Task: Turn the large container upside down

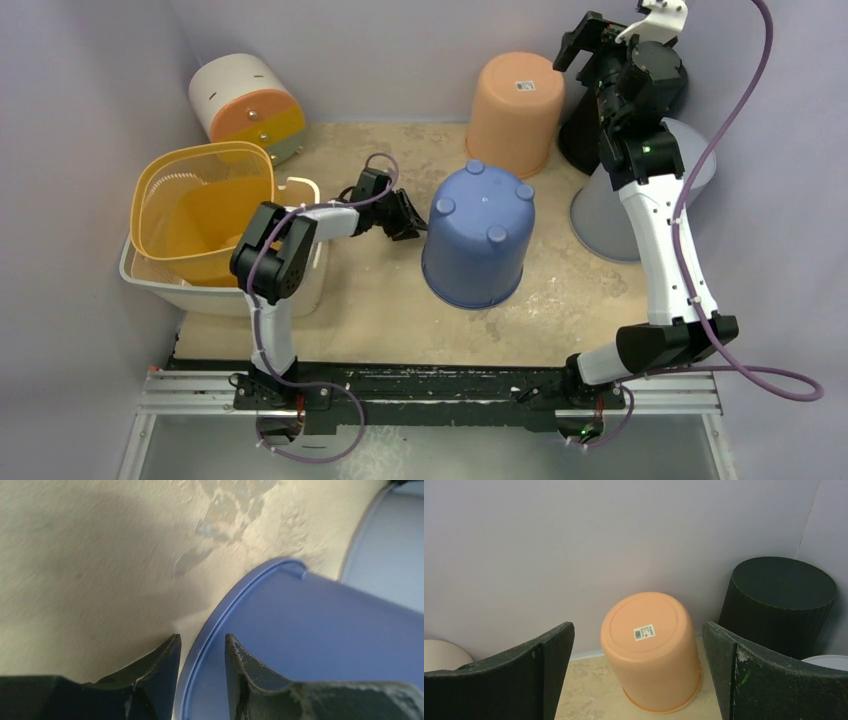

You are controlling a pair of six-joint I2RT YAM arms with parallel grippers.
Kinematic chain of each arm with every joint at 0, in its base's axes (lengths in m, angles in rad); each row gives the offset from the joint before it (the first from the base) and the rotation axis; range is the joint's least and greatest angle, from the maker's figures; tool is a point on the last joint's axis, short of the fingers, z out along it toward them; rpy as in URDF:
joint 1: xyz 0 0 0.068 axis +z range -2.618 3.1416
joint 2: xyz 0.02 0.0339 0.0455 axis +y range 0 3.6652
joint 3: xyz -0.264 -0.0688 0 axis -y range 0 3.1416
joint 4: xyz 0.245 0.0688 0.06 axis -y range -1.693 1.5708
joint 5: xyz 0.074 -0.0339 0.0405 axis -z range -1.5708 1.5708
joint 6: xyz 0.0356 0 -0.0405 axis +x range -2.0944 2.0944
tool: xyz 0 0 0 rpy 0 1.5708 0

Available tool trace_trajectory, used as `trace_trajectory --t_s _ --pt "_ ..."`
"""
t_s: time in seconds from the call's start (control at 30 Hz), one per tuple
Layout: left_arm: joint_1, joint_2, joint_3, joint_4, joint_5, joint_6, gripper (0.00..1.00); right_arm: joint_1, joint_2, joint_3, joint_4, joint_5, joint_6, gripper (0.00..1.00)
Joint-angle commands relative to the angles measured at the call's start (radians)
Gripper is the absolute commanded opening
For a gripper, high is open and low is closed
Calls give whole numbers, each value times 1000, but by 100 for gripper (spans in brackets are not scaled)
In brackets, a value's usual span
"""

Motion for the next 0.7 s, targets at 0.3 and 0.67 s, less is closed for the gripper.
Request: trace_trajectory --t_s 0.3,0.67 --pt "-5 -432 -18 -596 -170 469 40 -5 -5 23 -1 -55 8 100" --pt "-140 -321 96 -448 -30 480 42 -5 56 132 -69 -121 29 100"
